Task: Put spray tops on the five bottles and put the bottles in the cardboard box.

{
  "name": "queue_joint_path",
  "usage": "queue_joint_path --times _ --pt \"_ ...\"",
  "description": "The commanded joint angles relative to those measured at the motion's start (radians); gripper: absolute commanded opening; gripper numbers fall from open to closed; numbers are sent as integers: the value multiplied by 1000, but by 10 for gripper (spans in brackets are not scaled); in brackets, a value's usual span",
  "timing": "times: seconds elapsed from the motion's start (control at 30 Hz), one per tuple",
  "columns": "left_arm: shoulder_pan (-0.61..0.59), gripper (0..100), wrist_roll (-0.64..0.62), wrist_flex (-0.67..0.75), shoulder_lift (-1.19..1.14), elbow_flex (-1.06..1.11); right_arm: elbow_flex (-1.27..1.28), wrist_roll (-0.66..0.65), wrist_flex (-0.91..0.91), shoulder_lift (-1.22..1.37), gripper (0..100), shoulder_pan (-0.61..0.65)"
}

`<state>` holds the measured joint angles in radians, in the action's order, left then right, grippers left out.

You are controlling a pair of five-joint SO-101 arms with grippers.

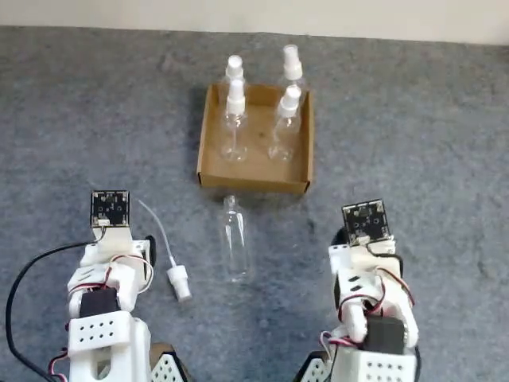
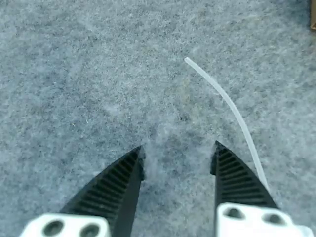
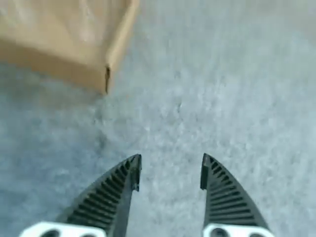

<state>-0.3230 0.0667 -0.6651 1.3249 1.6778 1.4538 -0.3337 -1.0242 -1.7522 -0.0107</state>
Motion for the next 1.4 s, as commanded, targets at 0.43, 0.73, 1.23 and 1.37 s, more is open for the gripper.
queue_joint_path --times 0.43,0.73,1.23,1.37 --pt "1 165 9 -6 8 25 -1073 336 -317 1290 285 648" --pt "1 165 9 -6 8 25 -1259 454 -269 1647 288 716" --pt "1 165 9 -6 8 25 -1260 574 -82 1871 284 717" --pt "-1 165 9 -6 8 25 -1262 574 -61 1928 204 716"
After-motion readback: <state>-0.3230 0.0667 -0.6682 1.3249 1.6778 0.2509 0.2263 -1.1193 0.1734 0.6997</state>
